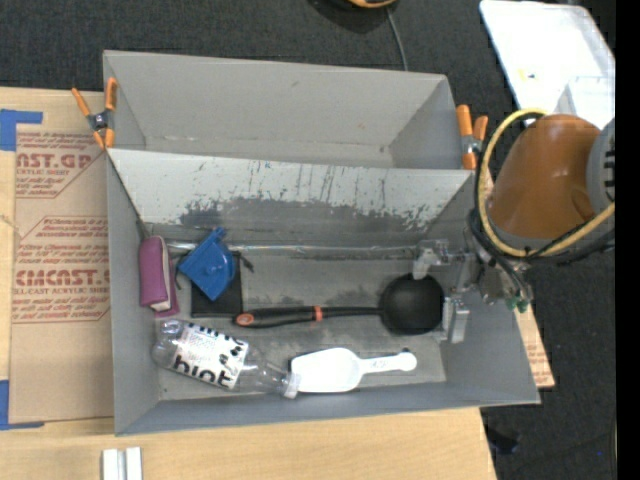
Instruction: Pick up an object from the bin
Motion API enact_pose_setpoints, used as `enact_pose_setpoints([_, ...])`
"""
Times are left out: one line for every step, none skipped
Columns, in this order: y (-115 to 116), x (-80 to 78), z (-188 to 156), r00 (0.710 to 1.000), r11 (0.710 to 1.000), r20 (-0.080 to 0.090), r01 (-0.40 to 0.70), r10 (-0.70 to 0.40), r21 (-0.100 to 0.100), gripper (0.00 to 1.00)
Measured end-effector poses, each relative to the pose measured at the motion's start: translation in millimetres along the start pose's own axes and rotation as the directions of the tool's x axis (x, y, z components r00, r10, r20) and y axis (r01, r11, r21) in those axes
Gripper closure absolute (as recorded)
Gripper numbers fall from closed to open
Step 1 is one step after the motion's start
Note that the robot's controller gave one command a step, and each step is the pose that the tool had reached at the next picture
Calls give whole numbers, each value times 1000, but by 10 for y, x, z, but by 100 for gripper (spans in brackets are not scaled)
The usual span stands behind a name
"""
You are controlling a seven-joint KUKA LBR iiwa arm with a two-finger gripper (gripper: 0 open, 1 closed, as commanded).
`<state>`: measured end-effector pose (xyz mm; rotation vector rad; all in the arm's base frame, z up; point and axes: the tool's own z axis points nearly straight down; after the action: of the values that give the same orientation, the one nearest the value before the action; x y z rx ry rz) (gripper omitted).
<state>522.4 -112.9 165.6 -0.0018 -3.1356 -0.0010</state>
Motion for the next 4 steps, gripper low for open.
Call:
enact_pose_setpoints([7,-19,-41,1000,1000,8,1,-1,1,0])
enact_pose_setpoints([209,-160,657,1000,1000,12,-9,9,1,0])
enact_pose_setpoints([285,91,971,1000,1000,17,15,-15,4,0])
enact_pose_setpoints([218,-385,954,999,999,14,32,-32,2,0])
